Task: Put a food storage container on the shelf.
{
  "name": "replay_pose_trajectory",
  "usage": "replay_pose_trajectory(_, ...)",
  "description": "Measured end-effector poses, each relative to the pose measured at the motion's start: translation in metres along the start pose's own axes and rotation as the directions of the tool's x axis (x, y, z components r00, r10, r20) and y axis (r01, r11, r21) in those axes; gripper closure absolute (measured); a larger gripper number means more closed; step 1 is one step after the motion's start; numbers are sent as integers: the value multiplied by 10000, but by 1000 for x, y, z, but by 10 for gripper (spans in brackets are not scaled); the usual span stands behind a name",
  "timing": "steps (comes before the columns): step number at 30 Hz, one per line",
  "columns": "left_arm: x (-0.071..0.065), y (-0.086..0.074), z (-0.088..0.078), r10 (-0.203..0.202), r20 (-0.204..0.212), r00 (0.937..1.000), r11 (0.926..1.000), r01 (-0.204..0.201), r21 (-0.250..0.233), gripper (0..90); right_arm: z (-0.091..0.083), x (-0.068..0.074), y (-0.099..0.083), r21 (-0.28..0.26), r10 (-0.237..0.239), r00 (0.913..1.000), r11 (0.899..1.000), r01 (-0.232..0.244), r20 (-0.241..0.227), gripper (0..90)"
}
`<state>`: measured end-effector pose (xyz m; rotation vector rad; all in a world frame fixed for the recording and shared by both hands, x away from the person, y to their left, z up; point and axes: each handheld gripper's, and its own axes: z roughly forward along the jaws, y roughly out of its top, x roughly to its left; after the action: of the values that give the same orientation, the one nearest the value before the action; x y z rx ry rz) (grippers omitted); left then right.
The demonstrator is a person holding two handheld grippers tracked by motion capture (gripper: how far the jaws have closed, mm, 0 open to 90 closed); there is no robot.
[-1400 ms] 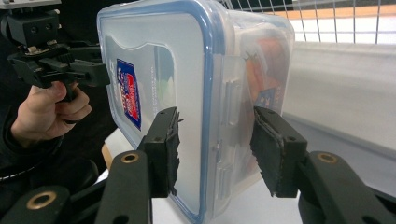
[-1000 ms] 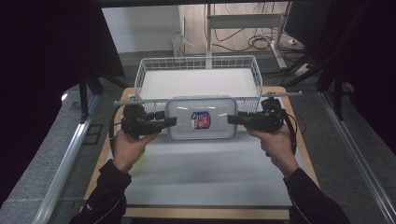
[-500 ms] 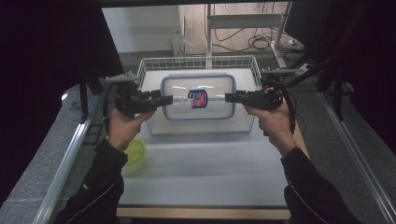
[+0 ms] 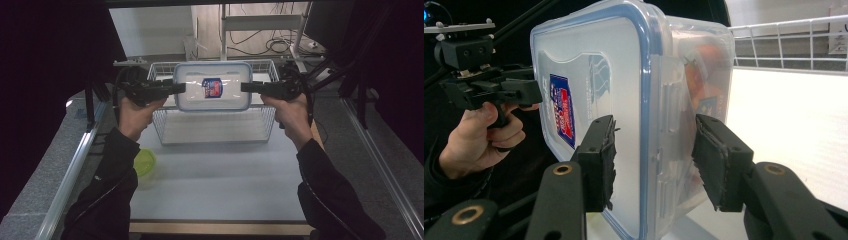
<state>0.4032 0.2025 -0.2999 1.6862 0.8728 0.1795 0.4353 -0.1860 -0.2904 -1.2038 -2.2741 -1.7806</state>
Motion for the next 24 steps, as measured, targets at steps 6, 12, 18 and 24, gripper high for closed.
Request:
replay_pose_trajectory(6,11,4,6,-113,-2,9999,9999,113,-97,480,7,-8,7,-42,21,10000,10000,-21,-16,517)
replay_pose_trajectory(12,24,0,17,-435,18,9990,9990,436,-30,480,16,-21,10,-112,275,9996,9996,-275,47,518)
replay_pose_trajectory(18,32,-4,24,-609,43,9981,9981,609,58,480,22,-30,11,-110,378,9991,9992,-377,172,516)
replay_pose_trajectory(24,33,-4,25,-556,59,9984,9984,557,-20,482,24,-36,9,-118,649,9979,9978,-649,8,512)
